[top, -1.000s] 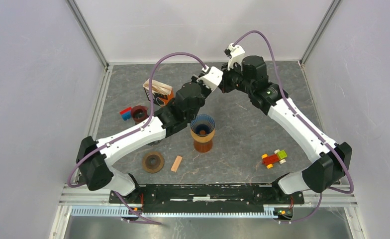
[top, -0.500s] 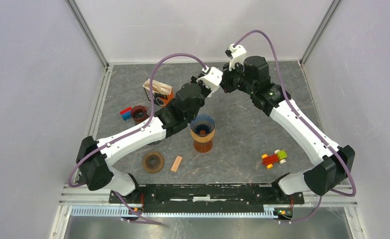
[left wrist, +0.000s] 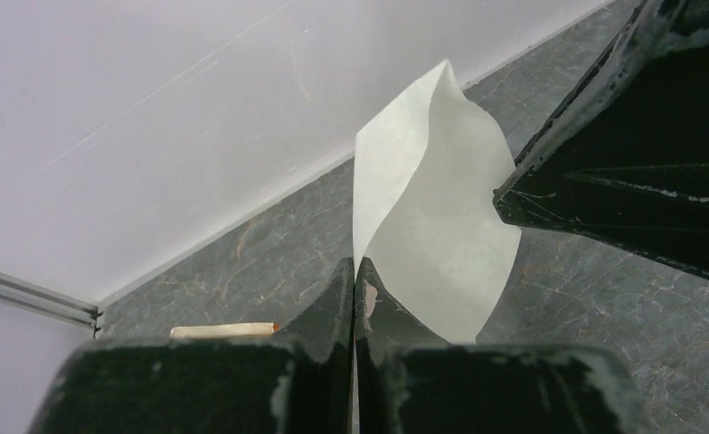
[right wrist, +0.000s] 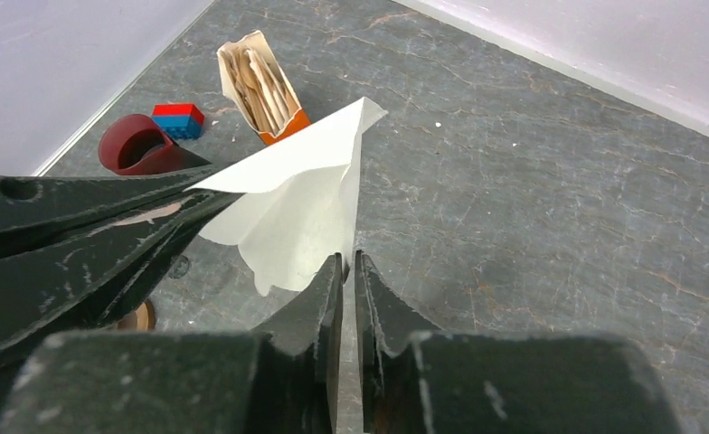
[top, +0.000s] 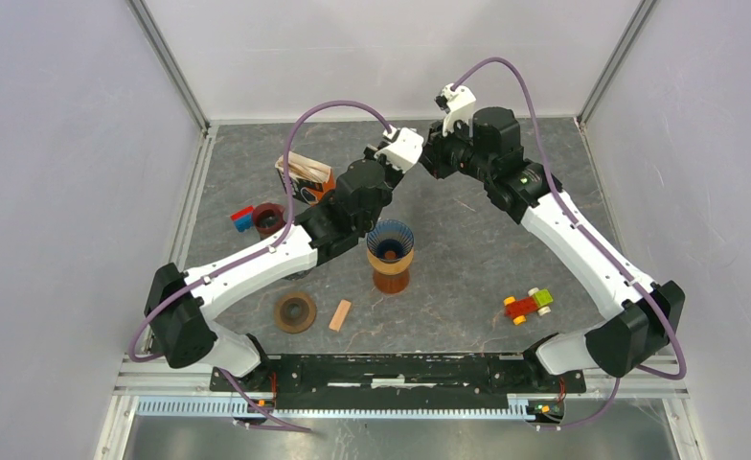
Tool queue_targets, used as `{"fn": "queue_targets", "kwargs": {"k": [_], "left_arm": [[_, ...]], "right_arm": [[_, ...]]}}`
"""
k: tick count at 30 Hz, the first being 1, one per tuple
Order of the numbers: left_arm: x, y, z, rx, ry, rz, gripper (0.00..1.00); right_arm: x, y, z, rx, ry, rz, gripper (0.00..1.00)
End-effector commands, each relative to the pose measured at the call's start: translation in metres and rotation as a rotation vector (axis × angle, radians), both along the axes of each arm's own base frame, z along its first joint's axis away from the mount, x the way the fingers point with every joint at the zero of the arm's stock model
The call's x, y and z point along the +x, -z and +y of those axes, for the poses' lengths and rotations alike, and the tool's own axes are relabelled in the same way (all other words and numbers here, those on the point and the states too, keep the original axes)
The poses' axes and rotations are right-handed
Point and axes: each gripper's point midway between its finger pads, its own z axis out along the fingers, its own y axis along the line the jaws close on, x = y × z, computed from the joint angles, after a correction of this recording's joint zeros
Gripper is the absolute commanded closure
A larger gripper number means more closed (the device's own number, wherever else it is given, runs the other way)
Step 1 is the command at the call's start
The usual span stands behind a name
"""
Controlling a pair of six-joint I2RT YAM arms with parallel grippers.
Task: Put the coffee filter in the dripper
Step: Place the coffee filter in the coffee dripper.
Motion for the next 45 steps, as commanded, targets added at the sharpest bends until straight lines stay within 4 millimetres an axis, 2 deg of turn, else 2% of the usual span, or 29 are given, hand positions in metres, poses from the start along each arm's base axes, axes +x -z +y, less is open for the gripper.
{"fn": "queue_targets", "kwargs": {"k": [1, 7, 16, 21, 29, 41, 45], "left_arm": [[-0.003, -0.023, 0.0, -0.115, -0.005, -0.005, 0.98], [-0.003, -0.022, -0.003, -0.112, -0.012, -0.005, 0.98], [-0.004, -0.02, -0.004, -0.121, -0.009, 0.001, 0.98], [-0.004, -0.02, -0.003, -0.135, -0.018, 0.003, 0.98], [-0.006, -0.02, -0.003, -0.23, -0.031, 0.03, 0.98], [-0.009, -0.008, -0.01, -0.273, -0.007, 0.077, 0.98], [-0.01, -0.007, -0.013, -0.284, 0.001, 0.094, 0.98]], "right_arm": [[-0.003, -0.016, 0.013, 0.078, -0.06, -0.019, 0.82], [-0.006, -0.015, 0.025, 0.126, -0.104, 0.019, 0.67], [0.0, -0.007, 0.024, 0.109, -0.08, 0.038, 0.62], [-0.007, -0.005, 0.033, 0.155, -0.125, 0.065, 0.59], [-0.006, 0.009, 0.035, 0.179, -0.119, 0.11, 0.58], [-0.004, 0.008, 0.038, 0.193, -0.119, 0.121, 0.59], [-0.003, 0.011, 0.038, 0.189, -0.119, 0.125, 0.63]]}}
